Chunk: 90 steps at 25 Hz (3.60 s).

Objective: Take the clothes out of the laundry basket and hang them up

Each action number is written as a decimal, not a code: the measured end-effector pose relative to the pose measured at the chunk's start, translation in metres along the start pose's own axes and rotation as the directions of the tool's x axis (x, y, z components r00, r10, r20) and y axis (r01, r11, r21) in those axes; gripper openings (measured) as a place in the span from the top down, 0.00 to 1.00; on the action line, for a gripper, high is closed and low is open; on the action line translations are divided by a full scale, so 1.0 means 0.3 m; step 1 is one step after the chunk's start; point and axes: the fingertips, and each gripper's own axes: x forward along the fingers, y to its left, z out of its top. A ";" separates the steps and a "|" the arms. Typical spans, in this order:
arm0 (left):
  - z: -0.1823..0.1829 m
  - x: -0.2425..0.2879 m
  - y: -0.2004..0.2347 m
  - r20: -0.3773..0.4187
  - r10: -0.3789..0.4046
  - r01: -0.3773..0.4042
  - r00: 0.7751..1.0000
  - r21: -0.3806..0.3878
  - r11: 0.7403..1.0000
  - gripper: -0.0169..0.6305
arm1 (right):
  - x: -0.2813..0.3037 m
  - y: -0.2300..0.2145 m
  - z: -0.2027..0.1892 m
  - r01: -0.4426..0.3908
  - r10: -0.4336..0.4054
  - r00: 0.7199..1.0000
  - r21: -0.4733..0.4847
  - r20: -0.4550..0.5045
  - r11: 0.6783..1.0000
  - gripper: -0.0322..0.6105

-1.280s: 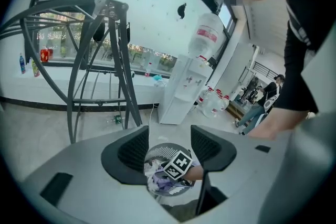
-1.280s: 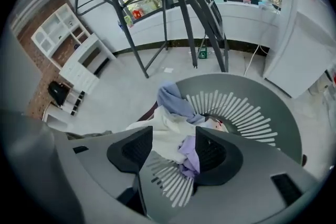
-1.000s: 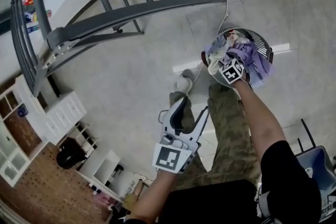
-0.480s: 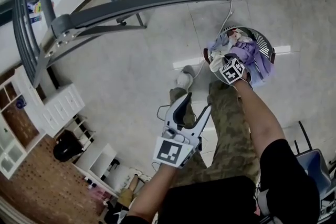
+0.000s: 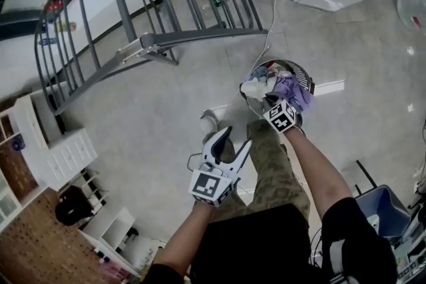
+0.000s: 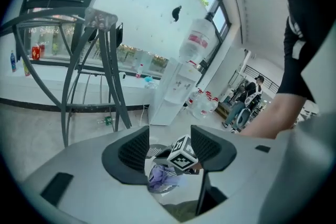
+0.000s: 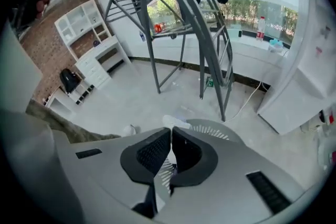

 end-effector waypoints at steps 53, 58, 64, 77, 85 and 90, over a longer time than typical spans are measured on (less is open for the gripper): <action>0.586 -0.882 0.167 0.156 -0.382 0.311 0.911 0.349 0.884 0.62 | -2.363 0.627 1.464 0.570 -0.578 0.342 0.326 0.741 0.754 0.94; 0.522 -0.803 0.150 0.092 -0.398 0.343 0.913 0.356 0.869 0.62 | -2.473 0.676 1.543 0.571 -0.554 0.300 0.319 0.777 0.756 0.94; 0.460 -0.723 0.162 0.039 -0.376 0.344 0.926 0.323 0.882 0.62 | -2.607 0.752 1.634 0.581 -0.515 0.267 0.290 0.815 0.761 0.94; 0.240 -0.477 0.200 -0.146 -0.348 0.376 0.926 0.275 0.885 0.61 | -2.666 0.897 1.779 0.459 -0.417 0.240 0.276 0.877 0.844 0.94; 0.164 -0.395 0.133 -0.229 -0.336 0.398 0.914 0.339 0.852 0.61 | -2.692 0.963 1.759 0.482 -0.430 0.244 0.277 0.869 0.832 0.94; 0.109 -0.362 0.029 -0.313 -0.348 0.449 0.884 0.361 0.817 0.62 | -2.709 0.966 1.740 0.489 -0.454 0.241 0.296 0.858 0.820 0.94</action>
